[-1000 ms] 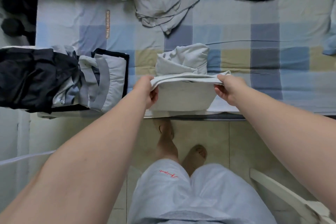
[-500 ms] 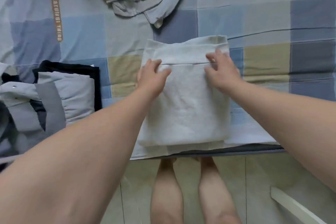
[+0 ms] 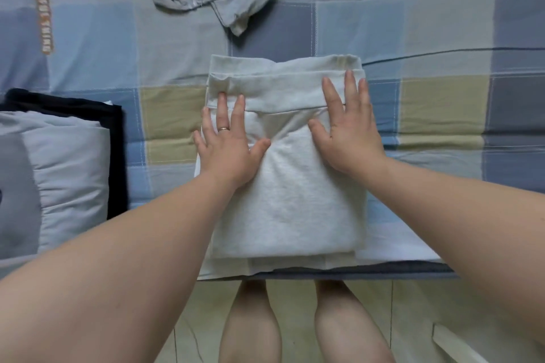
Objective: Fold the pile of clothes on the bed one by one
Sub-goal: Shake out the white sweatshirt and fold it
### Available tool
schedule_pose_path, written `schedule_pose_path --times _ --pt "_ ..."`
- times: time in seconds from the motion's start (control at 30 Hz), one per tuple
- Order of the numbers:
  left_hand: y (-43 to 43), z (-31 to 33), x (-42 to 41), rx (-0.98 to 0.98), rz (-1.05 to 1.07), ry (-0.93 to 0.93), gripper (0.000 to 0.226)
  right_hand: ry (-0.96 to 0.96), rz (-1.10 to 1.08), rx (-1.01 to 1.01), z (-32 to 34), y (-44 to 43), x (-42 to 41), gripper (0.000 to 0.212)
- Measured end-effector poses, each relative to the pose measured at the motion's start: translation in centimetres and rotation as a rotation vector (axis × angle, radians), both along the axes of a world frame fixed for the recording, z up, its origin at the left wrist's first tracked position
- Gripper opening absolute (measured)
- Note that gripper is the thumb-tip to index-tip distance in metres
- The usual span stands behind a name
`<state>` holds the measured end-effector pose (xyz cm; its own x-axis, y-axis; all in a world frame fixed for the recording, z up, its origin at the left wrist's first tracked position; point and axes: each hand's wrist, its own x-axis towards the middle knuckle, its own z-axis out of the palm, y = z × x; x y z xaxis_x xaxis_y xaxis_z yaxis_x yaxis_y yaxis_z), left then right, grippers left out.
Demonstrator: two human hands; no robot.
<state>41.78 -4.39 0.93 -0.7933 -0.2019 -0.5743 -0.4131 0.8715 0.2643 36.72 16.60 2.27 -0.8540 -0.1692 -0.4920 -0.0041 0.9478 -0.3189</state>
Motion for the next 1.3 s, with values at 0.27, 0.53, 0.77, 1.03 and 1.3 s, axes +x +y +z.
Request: schedule_pose_path --times 0.27,0.53,0.77,1.03,1.3 --pt "-1.8 2.3 0.9 0.261 0.702 -0.036 0.104 -0.454 -0.837 -0.462 1.0 3.7 1.4 0.098" --pt "-3.4 2.9 0.2 0.53 0.927 -0.153 0.082 -0.643 -0.948 -0.698 1.2 4.3 1.1 0.082" --pt "-4.2 12.8 -1.8 0.692 0.911 -0.14 0.102 -0.51 -0.929 -0.677 10.7 4.2 -1.3 0.054" --pt "-4.5 22.7 -10.4 0.839 0.755 0.297 0.038 -0.196 -0.763 -0.965 20.3 2.5 -8.8 0.065" --pt "-3.9 11.9 -2.8 0.588 0.775 0.016 0.07 -0.29 -0.755 -0.776 9.4 3.2 -2.0 0.044"
